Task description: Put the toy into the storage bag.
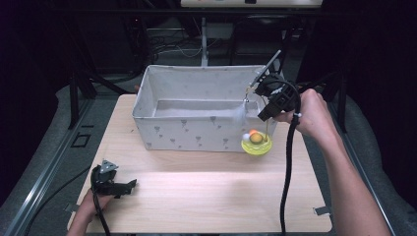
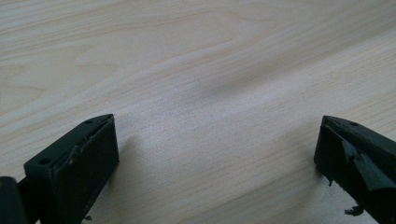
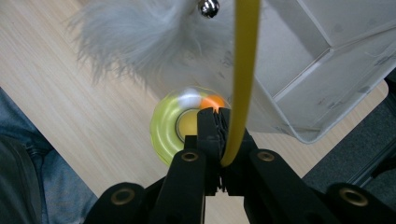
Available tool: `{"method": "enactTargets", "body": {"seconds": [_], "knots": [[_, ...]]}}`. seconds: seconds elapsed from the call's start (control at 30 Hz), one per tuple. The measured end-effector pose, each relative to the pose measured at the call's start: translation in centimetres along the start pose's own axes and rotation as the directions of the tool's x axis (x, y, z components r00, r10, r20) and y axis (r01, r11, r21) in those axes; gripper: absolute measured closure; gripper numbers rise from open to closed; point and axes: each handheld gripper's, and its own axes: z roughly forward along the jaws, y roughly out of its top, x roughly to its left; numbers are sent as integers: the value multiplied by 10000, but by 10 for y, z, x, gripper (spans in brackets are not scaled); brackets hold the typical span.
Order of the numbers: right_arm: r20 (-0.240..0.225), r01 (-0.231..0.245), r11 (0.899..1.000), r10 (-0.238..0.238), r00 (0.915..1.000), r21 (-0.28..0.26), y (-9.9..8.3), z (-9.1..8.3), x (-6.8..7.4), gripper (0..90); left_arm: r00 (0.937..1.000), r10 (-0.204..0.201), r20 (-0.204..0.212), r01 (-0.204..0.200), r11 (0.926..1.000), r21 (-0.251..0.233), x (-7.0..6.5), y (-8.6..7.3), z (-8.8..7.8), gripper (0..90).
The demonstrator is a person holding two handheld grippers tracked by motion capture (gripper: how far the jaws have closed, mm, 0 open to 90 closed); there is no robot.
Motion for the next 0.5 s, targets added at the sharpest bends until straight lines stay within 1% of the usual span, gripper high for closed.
{"method": "enactTargets", "body": {"seconds": [0.37,0.43,0.47,0.5], "knots": [[160,84,9999,-82,9998,-125,7,-14,1,880,10000,-2,4,2,10000,12,0,0,0,0],[220,115,9998,-111,9997,-173,9,-19,0,880,10000,-4,-6,4,10000,-6,0,0,0,0],[165,20,9996,-15,9999,-293,10,-19,1,880,10000,8,36,-8,10000,54,0,0,0,0],[230,105,9997,-100,9997,-226,11,-22,0,880,10000,10,35,-10,10000,53,0,0,0,0]]}}
